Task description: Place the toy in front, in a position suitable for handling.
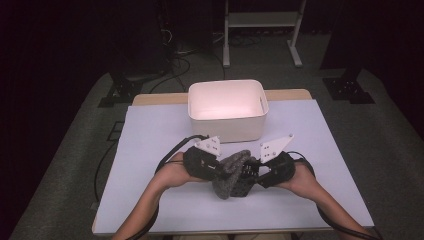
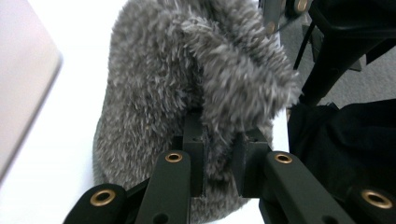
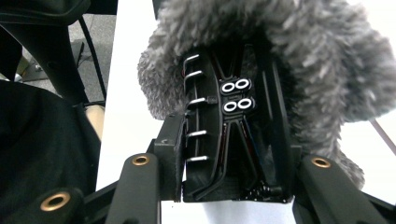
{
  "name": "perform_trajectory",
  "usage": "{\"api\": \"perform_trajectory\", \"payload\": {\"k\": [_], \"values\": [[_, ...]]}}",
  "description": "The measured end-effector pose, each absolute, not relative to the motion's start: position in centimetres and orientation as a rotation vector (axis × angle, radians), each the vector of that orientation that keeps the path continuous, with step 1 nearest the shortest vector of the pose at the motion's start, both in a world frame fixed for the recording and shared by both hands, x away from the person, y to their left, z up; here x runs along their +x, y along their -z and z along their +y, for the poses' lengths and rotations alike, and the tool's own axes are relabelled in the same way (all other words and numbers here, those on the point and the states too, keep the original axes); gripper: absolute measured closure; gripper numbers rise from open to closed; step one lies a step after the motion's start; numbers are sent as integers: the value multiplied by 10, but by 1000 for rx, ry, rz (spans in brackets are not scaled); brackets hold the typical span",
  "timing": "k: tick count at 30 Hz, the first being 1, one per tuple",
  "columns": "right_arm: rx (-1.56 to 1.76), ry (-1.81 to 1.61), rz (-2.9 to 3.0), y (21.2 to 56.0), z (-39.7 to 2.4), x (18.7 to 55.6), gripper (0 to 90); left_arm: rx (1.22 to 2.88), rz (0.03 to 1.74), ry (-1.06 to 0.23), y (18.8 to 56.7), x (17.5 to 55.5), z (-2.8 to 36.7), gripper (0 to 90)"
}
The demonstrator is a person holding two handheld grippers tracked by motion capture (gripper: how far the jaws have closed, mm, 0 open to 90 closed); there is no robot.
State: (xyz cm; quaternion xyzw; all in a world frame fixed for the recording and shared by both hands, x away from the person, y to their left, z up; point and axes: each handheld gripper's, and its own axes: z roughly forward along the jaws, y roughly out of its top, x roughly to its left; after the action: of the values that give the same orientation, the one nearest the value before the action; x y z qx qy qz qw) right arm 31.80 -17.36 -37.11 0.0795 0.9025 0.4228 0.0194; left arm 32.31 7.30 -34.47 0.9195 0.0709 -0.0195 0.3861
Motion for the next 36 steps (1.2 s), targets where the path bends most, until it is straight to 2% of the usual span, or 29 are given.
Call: {"api": "perform_trajectory", "payload": {"k": [12, 23, 36], "values": [[312, -1315, 2796, 379, -205, 310, 564, 2430, 178, 111, 380, 323, 51, 768], [308, -1261, 2784, 380, -220, 304, 529, 2469, 136, 98, 375, 322, 34, 771], [352, -1246, 2785, 396, -249, 294, 562, 2435, 120, 124, 379, 321, 24, 769]]}}
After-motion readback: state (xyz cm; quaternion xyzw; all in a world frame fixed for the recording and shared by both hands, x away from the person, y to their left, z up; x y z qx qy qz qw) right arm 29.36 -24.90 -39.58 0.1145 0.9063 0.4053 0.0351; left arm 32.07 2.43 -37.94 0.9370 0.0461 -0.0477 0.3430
